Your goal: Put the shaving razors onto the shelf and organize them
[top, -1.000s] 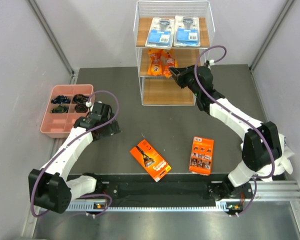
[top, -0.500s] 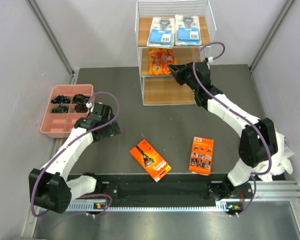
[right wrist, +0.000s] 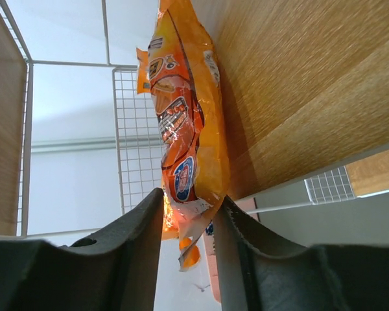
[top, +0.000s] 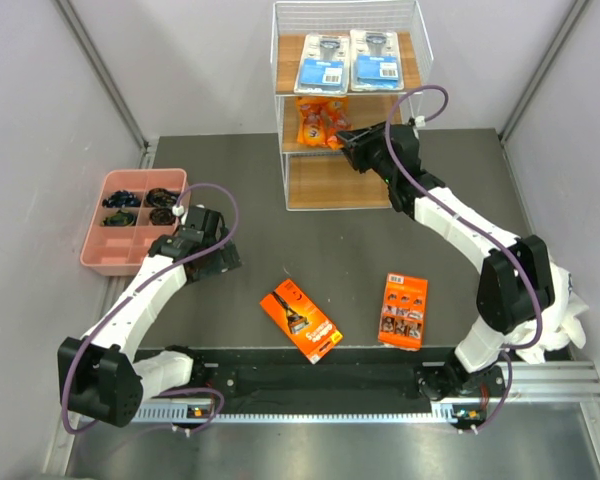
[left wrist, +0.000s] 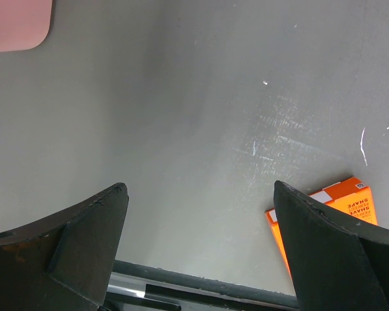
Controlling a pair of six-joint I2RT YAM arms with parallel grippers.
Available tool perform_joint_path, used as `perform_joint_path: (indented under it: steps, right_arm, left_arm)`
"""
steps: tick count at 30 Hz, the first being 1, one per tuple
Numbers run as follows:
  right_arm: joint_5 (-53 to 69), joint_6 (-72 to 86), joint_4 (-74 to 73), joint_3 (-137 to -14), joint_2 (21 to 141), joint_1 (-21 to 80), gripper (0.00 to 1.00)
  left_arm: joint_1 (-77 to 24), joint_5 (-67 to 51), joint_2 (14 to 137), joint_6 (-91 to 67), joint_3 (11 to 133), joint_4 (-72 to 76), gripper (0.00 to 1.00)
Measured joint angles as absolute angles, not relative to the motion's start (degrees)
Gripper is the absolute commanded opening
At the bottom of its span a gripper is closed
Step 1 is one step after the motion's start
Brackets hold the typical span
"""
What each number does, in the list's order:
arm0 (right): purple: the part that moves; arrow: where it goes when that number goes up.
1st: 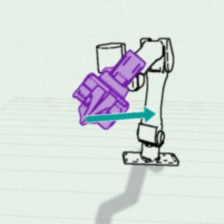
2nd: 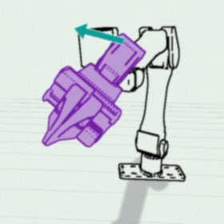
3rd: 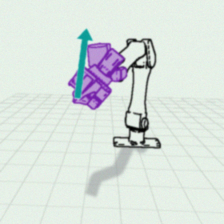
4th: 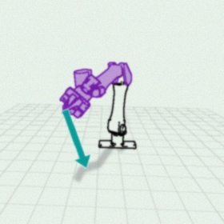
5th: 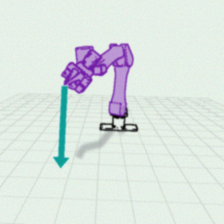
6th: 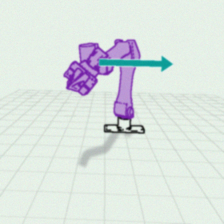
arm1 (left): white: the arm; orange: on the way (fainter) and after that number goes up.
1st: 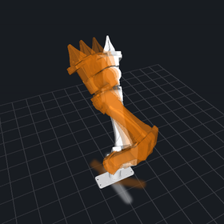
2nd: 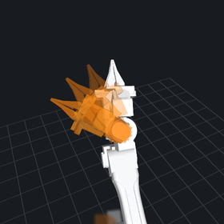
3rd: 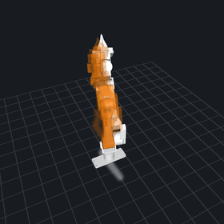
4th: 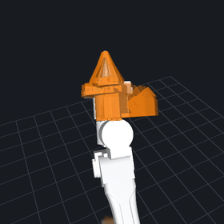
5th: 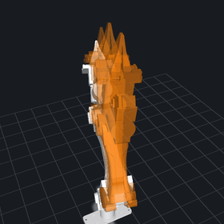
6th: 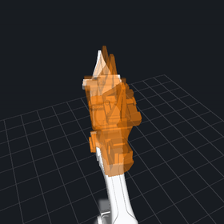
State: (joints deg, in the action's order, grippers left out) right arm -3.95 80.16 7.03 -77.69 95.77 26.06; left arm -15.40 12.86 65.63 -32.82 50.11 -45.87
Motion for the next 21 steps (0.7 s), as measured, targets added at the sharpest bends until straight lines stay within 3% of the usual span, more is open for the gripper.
perform_joint_path:
  steps: [5,15,18,21]
  right_arm:
    - [-3.84,80.27,7.01,-77.67,95.77,26.06,0.51]
    - [-2.94,80.84,8.03,-76.99,94.32,26.06,0.89]
    - [-2.90,80.36,6.85,-76.49,93.65,26.06,0.97]
    - [-2.70,78.98,4.23,-76.49,93.62,26.06,0.99]
  left_arm:
    - [-15.40,12.86,65.36,-32.82,49.93,-45.74,0.98]
    - [-15.40,12.82,65.01,-32.82,49.91,-45.43,0.98]
    - [-15.40,12.80,64.84,-32.82,49.91,-45.41,0.98]
    - [-15.40,12.69,64.64,-32.84,49.91,-45.41,0.98]
